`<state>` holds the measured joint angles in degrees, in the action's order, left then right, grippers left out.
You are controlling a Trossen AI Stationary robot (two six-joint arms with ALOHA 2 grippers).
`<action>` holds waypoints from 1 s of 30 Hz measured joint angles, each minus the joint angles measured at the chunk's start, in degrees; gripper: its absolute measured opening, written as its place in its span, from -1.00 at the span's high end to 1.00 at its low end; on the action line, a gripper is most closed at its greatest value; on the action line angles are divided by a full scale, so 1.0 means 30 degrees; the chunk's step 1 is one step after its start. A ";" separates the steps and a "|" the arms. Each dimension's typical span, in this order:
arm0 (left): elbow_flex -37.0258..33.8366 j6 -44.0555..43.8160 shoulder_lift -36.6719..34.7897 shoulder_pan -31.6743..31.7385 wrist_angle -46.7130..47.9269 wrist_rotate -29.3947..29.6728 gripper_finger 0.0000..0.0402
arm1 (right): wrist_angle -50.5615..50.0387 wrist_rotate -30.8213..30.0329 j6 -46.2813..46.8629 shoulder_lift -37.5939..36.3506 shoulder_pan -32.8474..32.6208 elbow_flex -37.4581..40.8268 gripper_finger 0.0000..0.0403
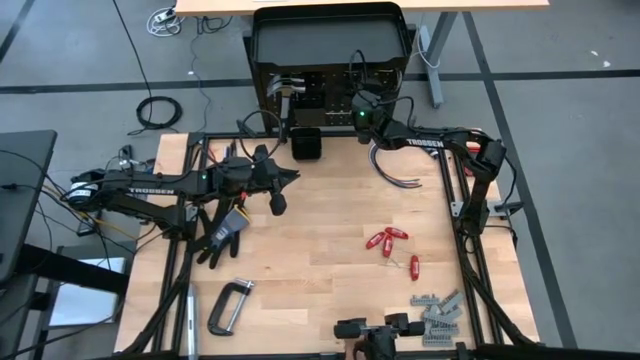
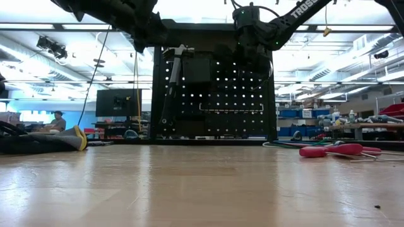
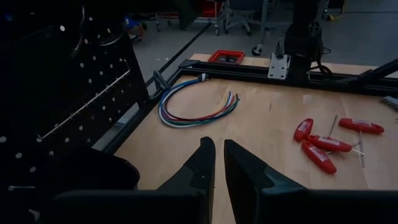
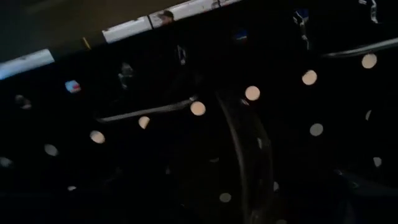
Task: Hang tools onto peg board
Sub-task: Hang the safety goggles on the peg board
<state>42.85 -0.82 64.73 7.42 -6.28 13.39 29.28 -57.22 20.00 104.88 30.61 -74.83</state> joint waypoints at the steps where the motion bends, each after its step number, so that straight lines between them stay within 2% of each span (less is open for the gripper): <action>1: 0.0000 -0.0015 0.0000 0.0000 0.0000 0.0000 0.80 | -0.0196 -0.0068 0.0004 0.0000 0.0000 0.0006 -0.39; 8: 0.0000 -0.0059 0.0000 0.0000 0.0031 0.0000 0.80 | -0.1458 -0.0105 0.0467 -0.0022 0.0000 0.0004 -0.16; 15: 0.0000 -0.0203 0.0000 0.0000 0.0162 0.0000 0.80 | -0.3676 -0.0045 0.1827 -0.0022 0.0109 0.0007 -0.12; 19: 0.0000 -0.0054 0.0000 0.0000 0.0133 0.0004 0.80 | -0.4388 0.0093 0.1818 -0.0062 0.0109 0.0007 -0.17; 23: 0.0000 0.0111 0.0000 -0.0007 0.0035 0.0000 0.80 | -0.5337 0.1448 0.2016 -0.0571 -0.0026 0.0007 -0.27; 30: 0.0000 0.0020 0.0000 -0.0006 0.0009 0.0007 0.80 | -0.6706 0.4108 0.3554 -0.1721 0.0099 0.0007 -0.61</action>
<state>42.85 -0.76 64.73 7.40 -6.26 13.41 9.16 -44.90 30.66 99.72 30.91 -74.81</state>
